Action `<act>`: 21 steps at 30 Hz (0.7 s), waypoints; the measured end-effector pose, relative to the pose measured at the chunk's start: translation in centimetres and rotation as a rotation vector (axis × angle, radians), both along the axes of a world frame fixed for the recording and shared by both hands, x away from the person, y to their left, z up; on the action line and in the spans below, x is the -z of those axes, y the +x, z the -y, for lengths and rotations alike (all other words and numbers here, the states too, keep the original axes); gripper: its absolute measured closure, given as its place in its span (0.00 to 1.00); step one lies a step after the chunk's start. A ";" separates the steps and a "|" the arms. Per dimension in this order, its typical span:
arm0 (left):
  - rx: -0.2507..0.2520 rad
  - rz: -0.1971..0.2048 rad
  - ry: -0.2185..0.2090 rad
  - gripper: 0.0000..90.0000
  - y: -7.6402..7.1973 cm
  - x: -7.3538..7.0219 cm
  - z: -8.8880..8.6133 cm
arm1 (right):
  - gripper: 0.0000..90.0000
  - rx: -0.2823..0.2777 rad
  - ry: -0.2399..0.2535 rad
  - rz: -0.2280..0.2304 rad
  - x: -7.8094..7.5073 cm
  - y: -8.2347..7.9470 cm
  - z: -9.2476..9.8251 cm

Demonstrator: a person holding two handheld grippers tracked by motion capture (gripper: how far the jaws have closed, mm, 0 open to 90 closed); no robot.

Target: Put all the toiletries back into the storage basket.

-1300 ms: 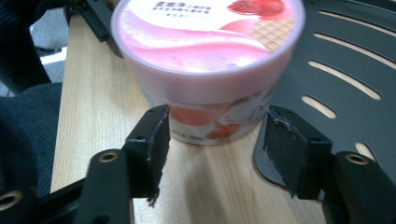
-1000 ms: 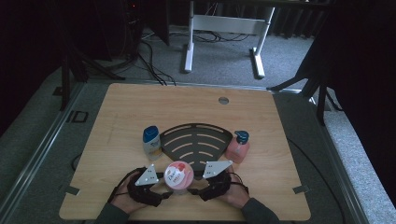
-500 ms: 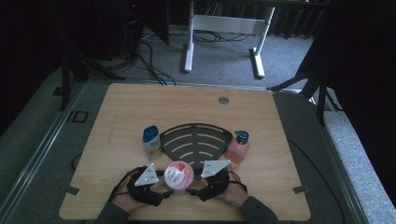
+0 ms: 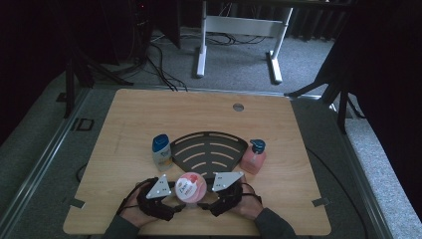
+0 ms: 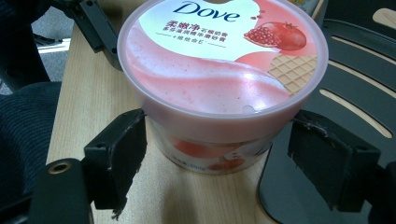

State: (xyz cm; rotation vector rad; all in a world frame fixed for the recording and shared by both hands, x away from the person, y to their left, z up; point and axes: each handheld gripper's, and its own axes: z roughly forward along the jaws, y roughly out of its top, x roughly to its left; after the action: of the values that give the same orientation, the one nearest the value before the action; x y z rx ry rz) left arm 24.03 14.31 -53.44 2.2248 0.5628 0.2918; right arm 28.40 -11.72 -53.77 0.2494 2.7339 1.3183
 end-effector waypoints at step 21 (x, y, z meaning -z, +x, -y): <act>0.011 0.000 0.004 0.23 0.2 -0.7 1.2 | 0.21 0.013 0.001 0.022 -0.8 -0.3 1.1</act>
State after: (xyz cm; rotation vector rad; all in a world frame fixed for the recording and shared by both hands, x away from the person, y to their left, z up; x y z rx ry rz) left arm 24.26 13.12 -52.73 2.2304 0.5506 0.2880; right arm 28.14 -12.83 -53.01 0.2508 2.7092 1.3110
